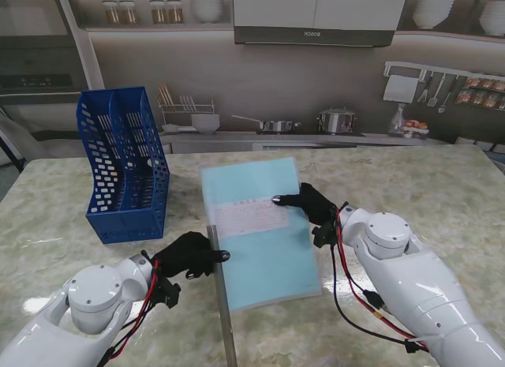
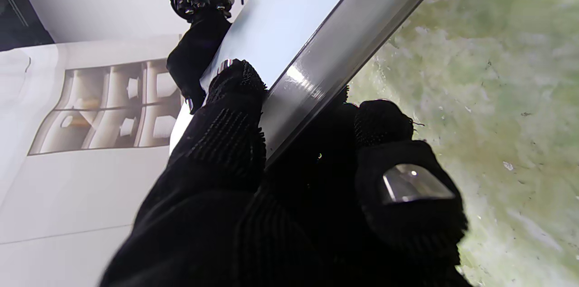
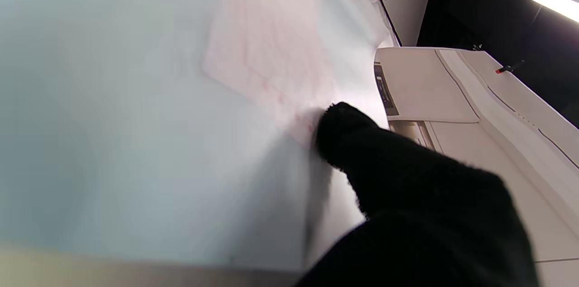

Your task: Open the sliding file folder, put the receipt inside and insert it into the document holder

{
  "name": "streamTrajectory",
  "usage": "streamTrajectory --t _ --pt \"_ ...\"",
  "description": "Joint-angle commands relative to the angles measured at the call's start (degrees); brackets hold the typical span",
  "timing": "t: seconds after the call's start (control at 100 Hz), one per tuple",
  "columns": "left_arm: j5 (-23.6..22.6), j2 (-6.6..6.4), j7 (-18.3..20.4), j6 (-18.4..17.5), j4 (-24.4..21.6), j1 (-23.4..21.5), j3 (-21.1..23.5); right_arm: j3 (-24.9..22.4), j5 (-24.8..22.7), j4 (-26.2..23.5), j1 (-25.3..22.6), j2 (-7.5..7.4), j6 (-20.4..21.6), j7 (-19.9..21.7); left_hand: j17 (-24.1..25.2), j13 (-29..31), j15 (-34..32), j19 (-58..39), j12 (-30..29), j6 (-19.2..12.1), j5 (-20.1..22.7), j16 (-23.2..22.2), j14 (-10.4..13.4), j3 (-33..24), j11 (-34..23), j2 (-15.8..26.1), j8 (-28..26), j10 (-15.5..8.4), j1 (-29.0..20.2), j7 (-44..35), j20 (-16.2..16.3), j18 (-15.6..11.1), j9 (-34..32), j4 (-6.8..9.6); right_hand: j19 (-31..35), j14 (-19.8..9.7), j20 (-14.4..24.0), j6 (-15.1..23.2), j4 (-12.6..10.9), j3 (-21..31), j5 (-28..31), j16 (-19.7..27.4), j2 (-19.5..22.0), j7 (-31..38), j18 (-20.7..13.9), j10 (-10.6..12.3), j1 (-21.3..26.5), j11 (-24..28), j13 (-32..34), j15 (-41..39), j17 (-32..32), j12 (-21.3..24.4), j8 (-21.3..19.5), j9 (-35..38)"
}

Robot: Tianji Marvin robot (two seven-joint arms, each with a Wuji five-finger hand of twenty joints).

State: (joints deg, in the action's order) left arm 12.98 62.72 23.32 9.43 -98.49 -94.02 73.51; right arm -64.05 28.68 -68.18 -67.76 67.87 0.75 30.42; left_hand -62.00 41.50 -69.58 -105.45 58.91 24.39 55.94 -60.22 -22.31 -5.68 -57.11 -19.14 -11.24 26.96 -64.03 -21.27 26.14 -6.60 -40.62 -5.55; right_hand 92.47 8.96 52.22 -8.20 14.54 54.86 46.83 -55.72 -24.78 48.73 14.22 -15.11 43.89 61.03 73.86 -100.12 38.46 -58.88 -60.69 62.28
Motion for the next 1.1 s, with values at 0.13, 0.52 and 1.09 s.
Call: streamTrajectory --t 0.13,0.52,1.09 --pt "-0.48 0.36 -0.84 0.42 -1.79 0.60 0.32 1.37 -0.39 0.25 0.19 -0.09 0.17 2.14 -1.18 8.55 -13.13 -9.05 -0.41 3.50 2.77 1.12 -2.30 -9.23 -6.36 5.93 -0.74 2.57 -9.94 -0.85 -2.05 -17.00 -2.66 2.40 12.46 -2.84 1.11 12.20 -5.83 9.16 9.70 -1.11 5.50 6.81 -5.45 -8.92 6.26 6.17 0.93 -4.04 3.75 -1.11 -2.90 2.80" --pt "-1.37 0.45 -1.58 1.50 -2.64 1.30 0.53 2.47 -0.59 0.99 1.09 -0.65 1.39 5.37 -1.19 9.22 -13.58 -9.19 -0.89 4.11 2.65 2.34 -2.06 -9.71 -6.76 5.98 -0.97 2.84 -9.94 -1.03 -2.15 -17.26 -2.92 2.26 12.62 -3.20 0.64 12.13 -5.78 9.22 9.76 -1.23 5.40 6.69 -5.56 -8.84 6.30 6.20 0.95 -4.01 4.23 -1.13 -3.09 2.99" --pt "-1.97 0.82 -3.40 2.10 -3.02 1.42 0.81 2.87 -1.25 1.11 1.54 -1.30 2.05 7.68 -1.21 9.45 -14.10 -9.25 -1.18 3.73 2.74 3.45 -1.87 -9.84 -7.32 5.42 -1.40 2.46 -9.94 -1.82 -2.22 -17.57 -3.22 2.37 13.90 -3.75 -0.63 13.37 -8.23 10.84 12.86 -1.94 5.13 6.59 -4.60 -9.91 5.61 6.50 0.95 -4.27 6.64 -1.36 -3.40 3.76"
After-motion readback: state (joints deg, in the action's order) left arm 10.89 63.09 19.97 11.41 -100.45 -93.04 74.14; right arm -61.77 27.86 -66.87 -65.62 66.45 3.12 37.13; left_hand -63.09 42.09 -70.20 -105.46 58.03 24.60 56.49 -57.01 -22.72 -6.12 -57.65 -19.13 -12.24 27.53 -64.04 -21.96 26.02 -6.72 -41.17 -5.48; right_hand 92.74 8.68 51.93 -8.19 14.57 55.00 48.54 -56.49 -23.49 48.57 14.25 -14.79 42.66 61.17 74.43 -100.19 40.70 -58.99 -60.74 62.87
